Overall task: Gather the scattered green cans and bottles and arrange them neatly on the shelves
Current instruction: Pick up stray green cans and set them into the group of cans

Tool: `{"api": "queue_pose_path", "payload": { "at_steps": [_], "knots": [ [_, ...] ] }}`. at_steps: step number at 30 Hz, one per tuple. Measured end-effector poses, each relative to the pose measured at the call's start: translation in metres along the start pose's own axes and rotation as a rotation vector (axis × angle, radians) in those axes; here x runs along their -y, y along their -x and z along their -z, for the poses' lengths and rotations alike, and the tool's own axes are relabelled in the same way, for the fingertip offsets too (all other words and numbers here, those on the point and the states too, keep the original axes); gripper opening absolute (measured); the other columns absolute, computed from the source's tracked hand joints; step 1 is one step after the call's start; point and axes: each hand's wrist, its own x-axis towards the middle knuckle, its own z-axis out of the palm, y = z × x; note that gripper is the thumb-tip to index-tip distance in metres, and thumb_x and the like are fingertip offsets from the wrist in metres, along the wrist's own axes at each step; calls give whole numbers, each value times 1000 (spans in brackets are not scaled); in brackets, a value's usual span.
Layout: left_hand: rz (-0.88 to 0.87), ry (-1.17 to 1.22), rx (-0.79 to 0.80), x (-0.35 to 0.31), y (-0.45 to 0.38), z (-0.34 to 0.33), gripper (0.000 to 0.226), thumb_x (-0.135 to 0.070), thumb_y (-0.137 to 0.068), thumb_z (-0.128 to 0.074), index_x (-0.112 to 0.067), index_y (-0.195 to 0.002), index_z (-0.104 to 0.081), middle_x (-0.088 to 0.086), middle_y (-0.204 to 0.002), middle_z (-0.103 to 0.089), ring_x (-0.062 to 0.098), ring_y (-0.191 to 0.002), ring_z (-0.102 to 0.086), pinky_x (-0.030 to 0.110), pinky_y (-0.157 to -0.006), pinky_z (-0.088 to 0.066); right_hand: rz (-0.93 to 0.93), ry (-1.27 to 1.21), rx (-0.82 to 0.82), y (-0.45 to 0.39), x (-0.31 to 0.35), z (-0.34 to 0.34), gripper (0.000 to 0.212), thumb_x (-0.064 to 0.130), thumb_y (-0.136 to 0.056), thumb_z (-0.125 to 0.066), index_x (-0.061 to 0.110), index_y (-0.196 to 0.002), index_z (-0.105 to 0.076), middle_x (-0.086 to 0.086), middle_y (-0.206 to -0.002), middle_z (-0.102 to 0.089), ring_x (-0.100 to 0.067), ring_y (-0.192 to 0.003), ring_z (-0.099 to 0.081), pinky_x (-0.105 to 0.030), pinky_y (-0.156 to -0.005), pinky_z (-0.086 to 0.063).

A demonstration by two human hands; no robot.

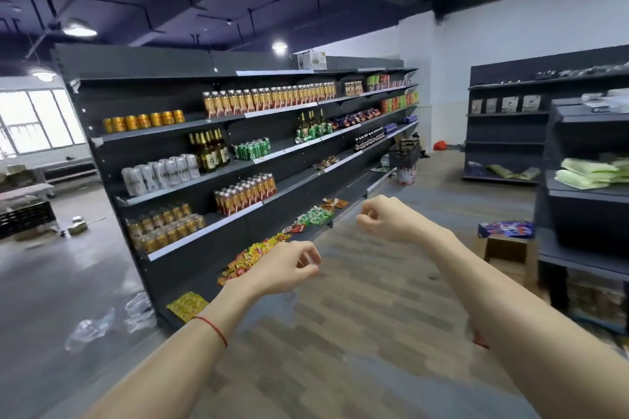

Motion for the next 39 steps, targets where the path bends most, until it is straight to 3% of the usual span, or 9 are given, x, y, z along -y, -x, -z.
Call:
{"api": "queue_pose_path", "payload": {
  "at_steps": [6, 12, 15, 22, 26, 30, 35, 39],
  "knots": [
    [54, 93, -108, 37, -157, 10, 15, -30, -100, -63, -25, -112, -71, -9, -102, -73, 2, -90, -65, 24, -83, -52, -17, -178, -51, -161, -69, -2, 29, 32, -98, -55, 13, -82, -70, -8, -80, -76, -27, -81, -72, -39, -78, -57],
    [51, 193, -191, 112, -318, -12, 14, -30, -98, -66, -27, -110, -72, -11, -99, -73, 3, -86, -66, 28, -84, -55, 38, -194, -40, -320, -155, -47, 26, 31, -102, -58, 16, -86, -71, 2, -78, -75, -16, -76, -70, -35, -77, -56],
    [48, 206, -200, 160, -414, -26, 13, -29, -98, -66, -27, -110, -70, -10, -99, -74, 7, -92, -68, 28, -85, -54, 43, -163, -21, -416, -193, -67, 26, 28, -103, -58, 11, -88, -71, 1, -77, -76, -23, -74, -73, -33, -72, -56],
    [84, 223, -80, 243, -648, -40, 19, -35, -96, -64, -29, -112, -70, -10, -101, -75, 11, -98, -70, 40, -92, -57, -49, -59, 12, -630, -294, -72, 23, 32, -101, -58, 23, -82, -67, -1, -80, -77, -20, -77, -73, -38, -82, -59],
    [73, 190, -10, 277, -769, -43, 20, -41, -94, -61, -35, -111, -69, -16, -100, -73, 8, -99, -68, 39, -93, -56, -94, -9, 33, -734, -358, -76, 23, 30, -102, -56, 23, -81, -61, -6, -85, -75, -27, -84, -71, -40, -83, -57],
    [60, 169, -51, 315, -898, -40, 19, -39, -93, -63, -35, -110, -69, -18, -98, -71, 6, -97, -69, 35, -93, -56, -51, 2, 68, -851, -417, -92, 27, 33, -103, -54, 33, -77, -55, -4, -92, -75, -26, -90, -69, -38, -84, -56],
    [118, 132, -99, 361, -1064, -31, 18, -39, -95, -60, -36, -111, -69, -16, -97, -72, 8, -94, -67, 36, -90, -56, 21, -37, 88, -1022, -494, -102, 21, 36, -104, -53, 21, -97, -67, -2, -94, -73, -23, -93, -66, -38, -82, -54],
    [184, 158, -146, 401, -1174, -15, 16, -39, -91, -59, -39, -106, -66, -17, -96, -74, 7, -91, -69, 41, -87, -58, 54, -81, 120, -1158, -530, -108, 16, 35, -104, -53, 25, -95, -63, 1, -94, -70, -21, -91, -63, -36, -82, -51]
  ]
}}
